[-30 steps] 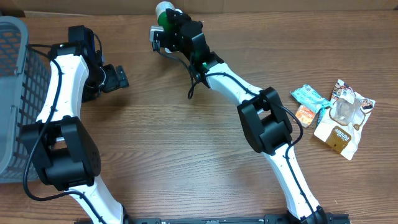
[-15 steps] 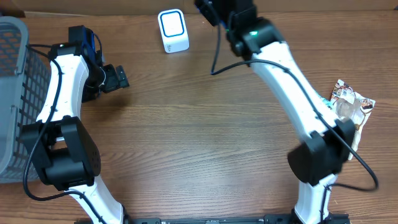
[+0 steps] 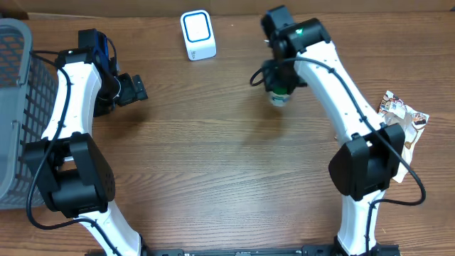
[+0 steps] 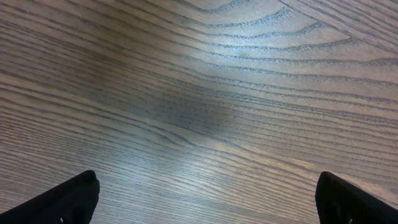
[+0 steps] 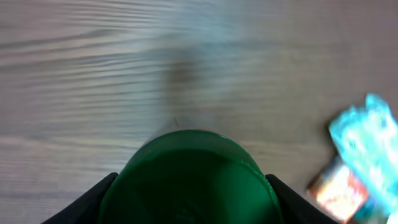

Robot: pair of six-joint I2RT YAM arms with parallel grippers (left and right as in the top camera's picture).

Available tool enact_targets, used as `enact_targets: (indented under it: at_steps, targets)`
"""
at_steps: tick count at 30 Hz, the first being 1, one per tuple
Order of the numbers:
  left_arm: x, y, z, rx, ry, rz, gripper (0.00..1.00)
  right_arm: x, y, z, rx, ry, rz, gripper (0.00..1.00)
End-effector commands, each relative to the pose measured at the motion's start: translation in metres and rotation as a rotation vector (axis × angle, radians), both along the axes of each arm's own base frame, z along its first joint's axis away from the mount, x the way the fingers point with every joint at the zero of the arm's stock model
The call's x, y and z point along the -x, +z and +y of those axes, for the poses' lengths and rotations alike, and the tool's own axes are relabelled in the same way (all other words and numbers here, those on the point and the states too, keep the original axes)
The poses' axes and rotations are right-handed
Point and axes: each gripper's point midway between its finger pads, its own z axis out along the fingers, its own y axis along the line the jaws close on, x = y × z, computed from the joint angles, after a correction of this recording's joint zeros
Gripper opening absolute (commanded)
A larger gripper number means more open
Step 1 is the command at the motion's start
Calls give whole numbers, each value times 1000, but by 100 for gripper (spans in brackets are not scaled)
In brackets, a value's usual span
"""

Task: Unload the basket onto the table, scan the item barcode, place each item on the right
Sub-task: 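Carry the jar right and set it beside the teal pack, then open the right gripper and withdraw it from the jar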

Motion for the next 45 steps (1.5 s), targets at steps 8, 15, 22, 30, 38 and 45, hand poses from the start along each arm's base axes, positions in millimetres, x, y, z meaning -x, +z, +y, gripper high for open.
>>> enact_targets:
  at_steps: [8,15,22,30,38,45]
  targets:
    - [-3,6,1,-10,-7,-18,99,10,-53,-93,0,-458,88,34]
    - [-3,6,1,-10,-7,-18,100,26,-72,-138,13,-589,152,36]
    - [-3,6,1,-10,-7,-18,99,29,-71,-153,-45,-647,175,97]
    - [-3,6,1,-10,-8,-18,99,10,-4,-145,-97,-602,46,100]
    - [-3,6,1,-10,-7,-18,99,28,160,-118,-202,-504,-291,100]
    - [-3,6,1,-10,-8,-18,100,89,267,-87,-372,-384,-541,100]
